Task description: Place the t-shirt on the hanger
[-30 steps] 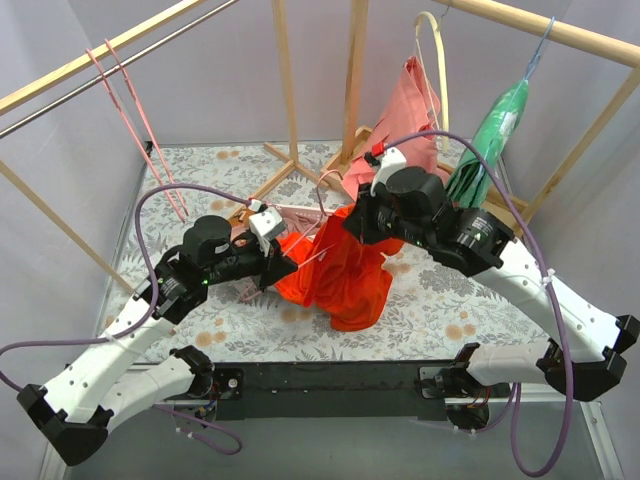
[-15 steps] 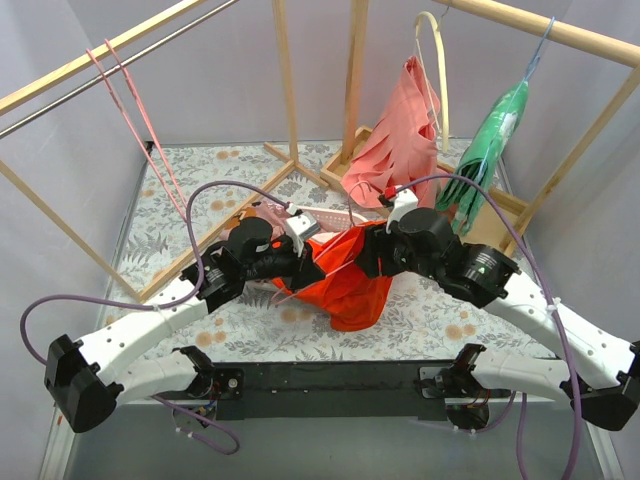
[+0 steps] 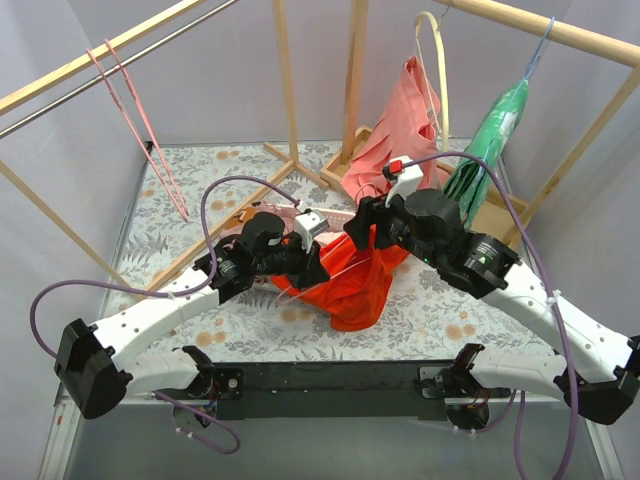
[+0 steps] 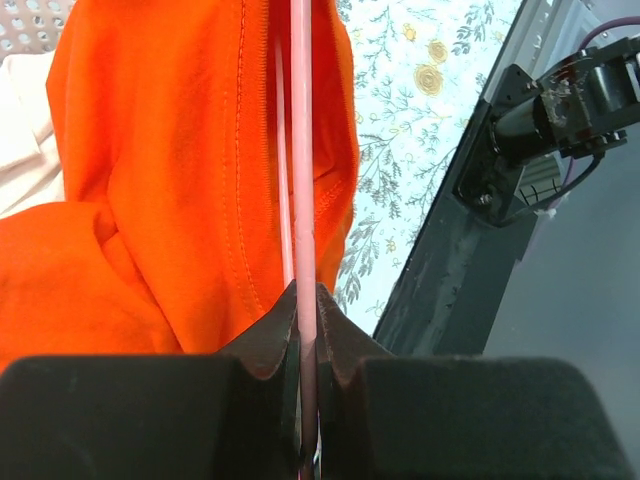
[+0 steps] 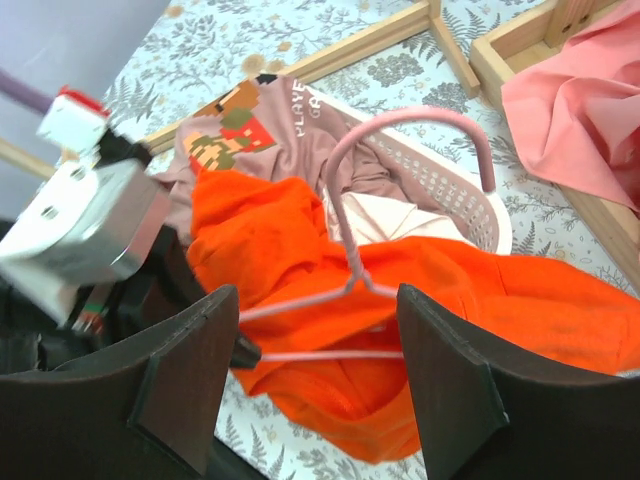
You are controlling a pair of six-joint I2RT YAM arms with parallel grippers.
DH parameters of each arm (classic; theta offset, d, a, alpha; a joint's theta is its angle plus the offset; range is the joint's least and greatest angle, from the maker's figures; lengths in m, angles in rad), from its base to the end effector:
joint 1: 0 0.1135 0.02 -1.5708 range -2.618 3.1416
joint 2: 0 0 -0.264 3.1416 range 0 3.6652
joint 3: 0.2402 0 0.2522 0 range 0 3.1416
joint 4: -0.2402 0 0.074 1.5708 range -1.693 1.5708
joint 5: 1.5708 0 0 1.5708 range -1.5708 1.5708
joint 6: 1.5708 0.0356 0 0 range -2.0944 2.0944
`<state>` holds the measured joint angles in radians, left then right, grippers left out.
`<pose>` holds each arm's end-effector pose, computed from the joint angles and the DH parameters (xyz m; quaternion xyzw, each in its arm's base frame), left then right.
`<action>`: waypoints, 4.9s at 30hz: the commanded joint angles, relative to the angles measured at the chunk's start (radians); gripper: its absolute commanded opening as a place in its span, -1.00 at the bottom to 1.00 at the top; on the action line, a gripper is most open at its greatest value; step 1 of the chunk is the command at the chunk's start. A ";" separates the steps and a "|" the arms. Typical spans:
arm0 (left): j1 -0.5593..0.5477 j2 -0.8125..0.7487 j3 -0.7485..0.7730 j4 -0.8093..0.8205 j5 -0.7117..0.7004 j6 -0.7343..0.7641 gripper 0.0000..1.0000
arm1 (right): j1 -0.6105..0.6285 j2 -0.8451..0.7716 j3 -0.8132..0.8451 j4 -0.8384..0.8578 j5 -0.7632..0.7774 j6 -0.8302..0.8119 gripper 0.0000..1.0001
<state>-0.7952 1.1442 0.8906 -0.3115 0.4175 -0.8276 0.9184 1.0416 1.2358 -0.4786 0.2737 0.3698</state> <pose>0.1668 -0.1907 0.2934 0.0860 0.8587 -0.4669 0.1929 0.1409 0.1685 0.4172 -0.1360 0.7852 0.2695 0.5407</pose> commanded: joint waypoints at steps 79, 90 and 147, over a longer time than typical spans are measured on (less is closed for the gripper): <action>-0.154 0.327 0.489 -0.718 -0.471 -0.383 -0.95 | -0.036 -0.189 -0.412 0.371 0.180 -0.075 -0.97; 0.026 0.138 0.369 -0.695 -0.180 -0.354 -1.00 | -0.035 -0.129 -0.312 0.265 0.446 0.015 -0.97; 0.103 0.210 0.909 -0.785 0.011 -0.525 -1.00 | 0.060 0.138 0.117 0.302 0.771 -0.072 -0.97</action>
<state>-0.6956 1.3525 1.7569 -1.0798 0.4641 -1.3323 0.9512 1.1484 1.2274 -0.2394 0.9733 0.3744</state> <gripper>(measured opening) 0.076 0.077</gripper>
